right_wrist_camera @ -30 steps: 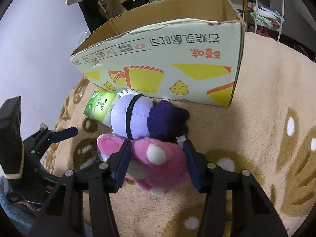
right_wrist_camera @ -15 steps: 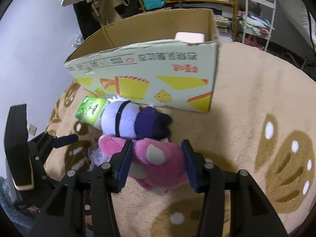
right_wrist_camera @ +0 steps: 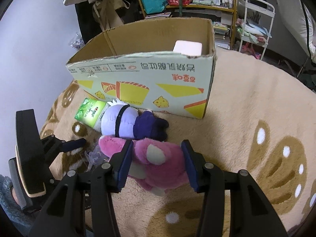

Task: Organize soft objects
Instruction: 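Grasp the clear bag with purple toy with the left tool while the right tool grasps the pink bear, then lift the bag and pink bear over the box and open both tools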

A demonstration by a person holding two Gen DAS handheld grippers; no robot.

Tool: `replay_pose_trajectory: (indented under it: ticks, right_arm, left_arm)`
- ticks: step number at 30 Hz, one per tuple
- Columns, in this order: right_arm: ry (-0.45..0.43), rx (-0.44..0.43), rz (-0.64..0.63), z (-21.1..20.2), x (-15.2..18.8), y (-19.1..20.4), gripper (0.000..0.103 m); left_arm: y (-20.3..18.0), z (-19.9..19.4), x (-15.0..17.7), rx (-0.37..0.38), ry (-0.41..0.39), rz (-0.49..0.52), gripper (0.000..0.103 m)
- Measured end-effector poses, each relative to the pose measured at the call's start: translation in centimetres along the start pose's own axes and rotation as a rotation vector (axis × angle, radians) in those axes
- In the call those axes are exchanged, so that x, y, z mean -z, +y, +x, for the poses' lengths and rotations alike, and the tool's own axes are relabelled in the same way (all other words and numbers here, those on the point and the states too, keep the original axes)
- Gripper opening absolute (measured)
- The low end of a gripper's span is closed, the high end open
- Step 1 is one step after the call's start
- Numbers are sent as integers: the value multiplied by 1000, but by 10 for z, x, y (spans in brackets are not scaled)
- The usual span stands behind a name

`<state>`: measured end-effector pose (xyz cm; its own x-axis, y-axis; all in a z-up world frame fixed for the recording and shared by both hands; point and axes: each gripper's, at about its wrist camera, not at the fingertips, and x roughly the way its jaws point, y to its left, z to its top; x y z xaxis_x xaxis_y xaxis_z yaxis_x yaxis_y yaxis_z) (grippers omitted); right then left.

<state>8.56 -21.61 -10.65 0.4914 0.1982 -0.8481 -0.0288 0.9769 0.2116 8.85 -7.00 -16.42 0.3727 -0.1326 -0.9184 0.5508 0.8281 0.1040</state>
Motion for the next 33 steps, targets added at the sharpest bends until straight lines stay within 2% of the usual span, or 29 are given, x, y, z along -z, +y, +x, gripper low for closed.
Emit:
replay_pose_trajectory:
  ticks: [3,7,10,15,21,27,33]
  right_arm:
    - [-11,-5,-1,-3,0,1,52]
    - [-26,-6,-11,-8,0,3,52]
    - [-41,-2,-18,-12,0,5,52]
    - [-66,4,-24,-18,-1,5,52]
    - [-110,4,-5,-34,-2,-1,52]
    - [-165,9,-3,-50,-4,-1,52]
    - [-235,28,-24,-66,-7,3,52]
  left_arm:
    - [6,-1,0,-3,-3,-25,57]
    - [14,-7,0,30,-10,-94,47]
    - [20,-13,3,60,-15,-126,44]
    - [19,-18,4,72,-20,-122,43]
    - [11,-41,8,59,-65,-113,42]
    - [19,-62,14,19,-99,-152,41]
    - [29,-89,16,-16,-189,-197,41]
